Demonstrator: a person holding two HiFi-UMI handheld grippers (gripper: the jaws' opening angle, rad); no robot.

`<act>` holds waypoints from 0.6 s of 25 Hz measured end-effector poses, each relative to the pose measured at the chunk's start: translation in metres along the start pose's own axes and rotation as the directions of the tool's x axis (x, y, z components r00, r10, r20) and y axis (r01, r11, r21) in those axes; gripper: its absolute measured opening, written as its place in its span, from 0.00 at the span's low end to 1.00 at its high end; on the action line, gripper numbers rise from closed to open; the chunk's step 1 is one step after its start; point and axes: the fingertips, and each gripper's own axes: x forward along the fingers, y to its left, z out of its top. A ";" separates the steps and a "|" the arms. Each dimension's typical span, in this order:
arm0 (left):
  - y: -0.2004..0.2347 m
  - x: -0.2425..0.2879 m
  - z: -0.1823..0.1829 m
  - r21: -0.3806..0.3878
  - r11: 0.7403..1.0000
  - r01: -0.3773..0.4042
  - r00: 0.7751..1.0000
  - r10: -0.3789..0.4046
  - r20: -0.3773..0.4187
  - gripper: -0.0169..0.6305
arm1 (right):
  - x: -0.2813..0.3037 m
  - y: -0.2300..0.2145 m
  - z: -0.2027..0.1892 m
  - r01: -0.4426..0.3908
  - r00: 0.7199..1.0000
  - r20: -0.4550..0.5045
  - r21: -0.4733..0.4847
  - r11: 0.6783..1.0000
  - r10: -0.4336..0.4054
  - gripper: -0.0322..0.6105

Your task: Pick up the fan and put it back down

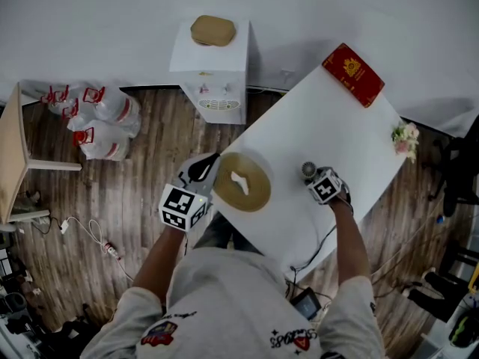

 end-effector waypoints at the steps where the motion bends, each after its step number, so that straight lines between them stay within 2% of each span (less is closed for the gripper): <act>1: 0.001 0.000 0.000 0.000 1.000 0.000 1.000 0.000 0.001 0.03 | 0.001 0.002 0.000 -0.007 1.000 -0.005 0.005 1.000 0.007 0.40; 3: 0.002 0.000 0.001 -0.001 1.000 0.003 1.000 -0.003 0.001 0.03 | 0.002 0.006 0.000 -0.015 1.000 -0.010 0.018 1.000 0.015 0.36; 9: -0.001 0.002 0.006 0.010 1.000 0.016 1.000 -0.016 0.012 0.03 | 0.001 0.005 -0.002 0.014 1.000 -0.007 0.072 0.997 -0.013 0.35; 15: -0.004 0.001 0.010 0.025 0.999 0.042 0.999 -0.042 0.007 0.03 | -0.011 0.007 -0.004 0.024 0.996 0.082 0.245 0.969 -0.045 0.35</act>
